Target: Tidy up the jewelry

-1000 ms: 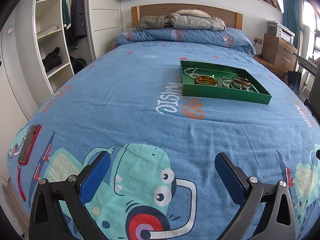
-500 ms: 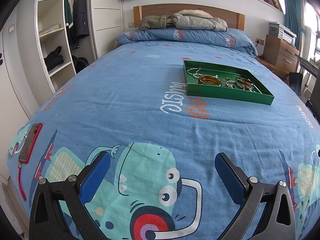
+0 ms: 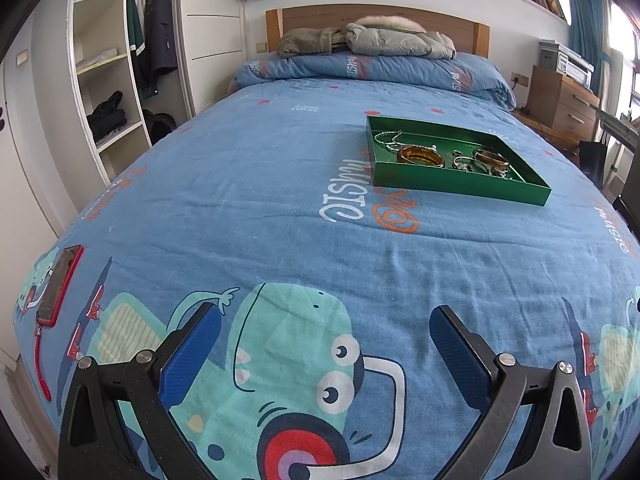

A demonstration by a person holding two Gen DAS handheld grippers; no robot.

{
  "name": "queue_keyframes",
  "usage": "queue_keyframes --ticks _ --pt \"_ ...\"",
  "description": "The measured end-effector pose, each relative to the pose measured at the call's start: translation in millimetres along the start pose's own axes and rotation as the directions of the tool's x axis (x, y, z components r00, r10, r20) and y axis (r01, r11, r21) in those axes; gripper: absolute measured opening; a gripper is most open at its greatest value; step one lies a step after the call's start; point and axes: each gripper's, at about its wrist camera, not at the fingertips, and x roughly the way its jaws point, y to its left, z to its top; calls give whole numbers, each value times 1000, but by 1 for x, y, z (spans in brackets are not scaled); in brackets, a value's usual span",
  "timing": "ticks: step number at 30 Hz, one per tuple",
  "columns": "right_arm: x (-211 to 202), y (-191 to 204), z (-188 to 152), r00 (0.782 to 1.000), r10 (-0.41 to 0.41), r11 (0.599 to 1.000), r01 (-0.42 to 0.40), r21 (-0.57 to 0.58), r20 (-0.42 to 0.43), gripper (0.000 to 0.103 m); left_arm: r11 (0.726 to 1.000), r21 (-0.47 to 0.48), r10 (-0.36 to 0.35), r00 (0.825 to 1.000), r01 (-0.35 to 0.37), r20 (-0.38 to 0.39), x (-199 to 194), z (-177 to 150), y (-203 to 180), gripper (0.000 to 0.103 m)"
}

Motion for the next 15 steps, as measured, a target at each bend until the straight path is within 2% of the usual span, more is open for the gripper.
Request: queue_keyframes --ticks 15 --pt "12 1 -1 1000 0 1000 0 -4 -8 77 1000 1 2 1000 -2 -16 12 -1 -2 102"
